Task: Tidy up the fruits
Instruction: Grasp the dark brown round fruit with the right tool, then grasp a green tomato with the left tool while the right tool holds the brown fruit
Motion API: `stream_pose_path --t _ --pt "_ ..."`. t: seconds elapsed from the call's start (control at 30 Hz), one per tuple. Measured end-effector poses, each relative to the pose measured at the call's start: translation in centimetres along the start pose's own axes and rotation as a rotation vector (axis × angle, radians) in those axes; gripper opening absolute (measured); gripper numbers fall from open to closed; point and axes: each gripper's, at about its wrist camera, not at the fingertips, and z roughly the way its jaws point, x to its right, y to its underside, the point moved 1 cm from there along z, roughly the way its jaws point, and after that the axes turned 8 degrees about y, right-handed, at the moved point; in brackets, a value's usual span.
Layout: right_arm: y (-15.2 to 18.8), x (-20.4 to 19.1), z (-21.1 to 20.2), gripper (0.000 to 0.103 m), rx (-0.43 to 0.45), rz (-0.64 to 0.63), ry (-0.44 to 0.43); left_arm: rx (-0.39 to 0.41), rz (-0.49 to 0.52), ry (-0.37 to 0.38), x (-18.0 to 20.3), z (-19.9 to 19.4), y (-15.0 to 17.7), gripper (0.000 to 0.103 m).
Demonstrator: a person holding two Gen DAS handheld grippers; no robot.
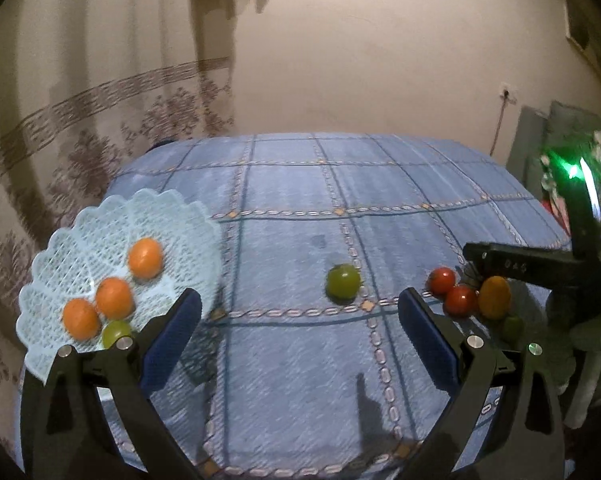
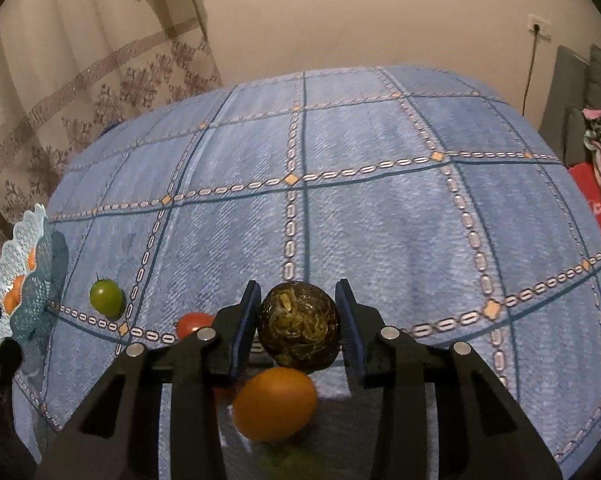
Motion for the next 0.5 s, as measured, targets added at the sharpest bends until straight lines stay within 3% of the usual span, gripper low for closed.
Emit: stream_pose_path --t 0.23,0.5 --pt "0.4 2.1 -1.3 0.039 0.037 0.022 0.014 -0.053 0.062 0.042 2.8 3.2 -0.6 0.098" --pt "0.3 3.3 -2.0 0.039 0.065 0.047 -0.005 -0.126 0.071 0.082 4.0 7.3 -0.6 0.081"
